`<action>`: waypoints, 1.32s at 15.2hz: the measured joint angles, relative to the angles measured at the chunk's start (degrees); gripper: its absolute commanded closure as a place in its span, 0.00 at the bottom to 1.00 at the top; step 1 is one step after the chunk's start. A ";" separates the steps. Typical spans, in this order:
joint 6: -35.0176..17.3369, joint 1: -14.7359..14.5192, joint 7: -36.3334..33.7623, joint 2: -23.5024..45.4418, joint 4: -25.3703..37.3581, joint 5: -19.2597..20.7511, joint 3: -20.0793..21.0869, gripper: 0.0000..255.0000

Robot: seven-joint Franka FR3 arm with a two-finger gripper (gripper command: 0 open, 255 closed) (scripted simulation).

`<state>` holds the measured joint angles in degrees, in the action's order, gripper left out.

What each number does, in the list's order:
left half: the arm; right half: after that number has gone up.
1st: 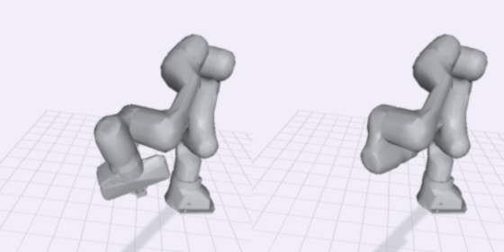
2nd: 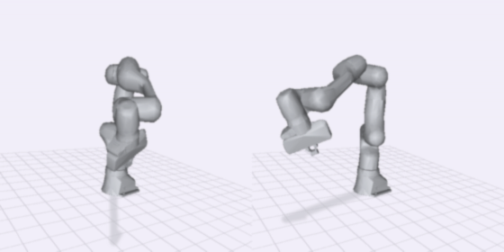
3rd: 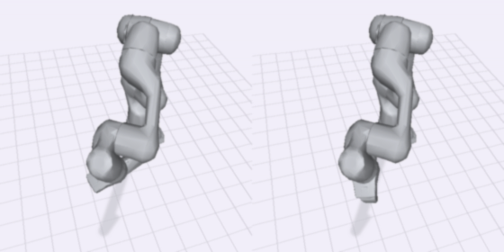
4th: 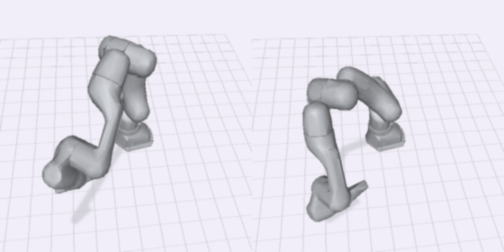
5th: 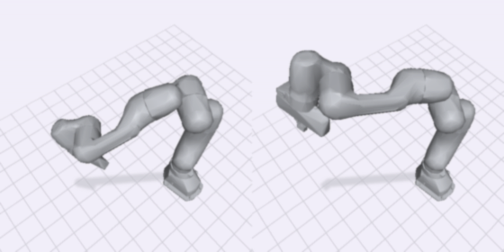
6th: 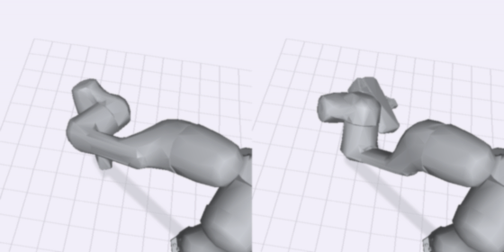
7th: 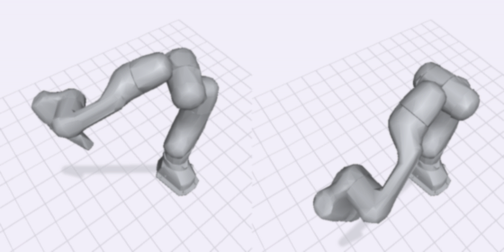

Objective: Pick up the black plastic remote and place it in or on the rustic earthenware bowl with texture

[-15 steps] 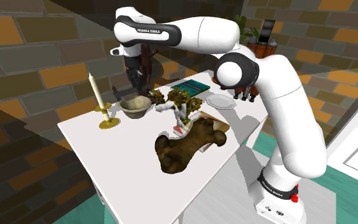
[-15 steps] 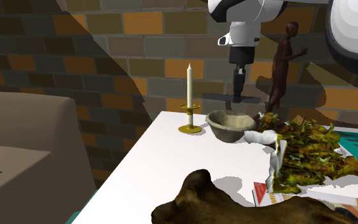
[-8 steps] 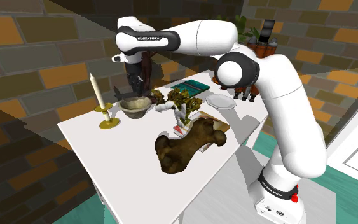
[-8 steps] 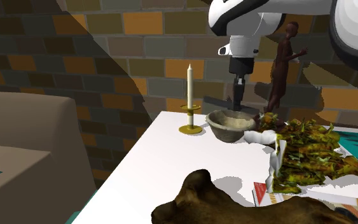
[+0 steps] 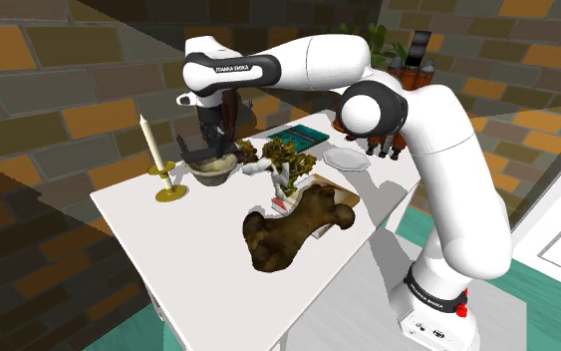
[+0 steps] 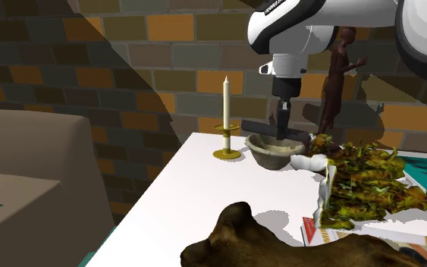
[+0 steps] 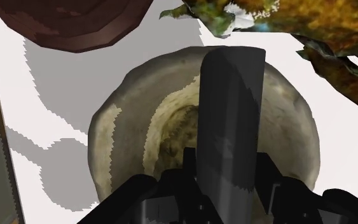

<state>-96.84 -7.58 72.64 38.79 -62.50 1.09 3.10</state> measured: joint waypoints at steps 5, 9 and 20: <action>-0.04 0.07 0.02 0.07 -0.14 0.02 -0.05 0.00; -0.01 0.07 0.00 0.12 -0.09 0.03 -0.07 0.00; 9.42 -0.21 0.04 3.24 12.47 0.11 -0.10 0.00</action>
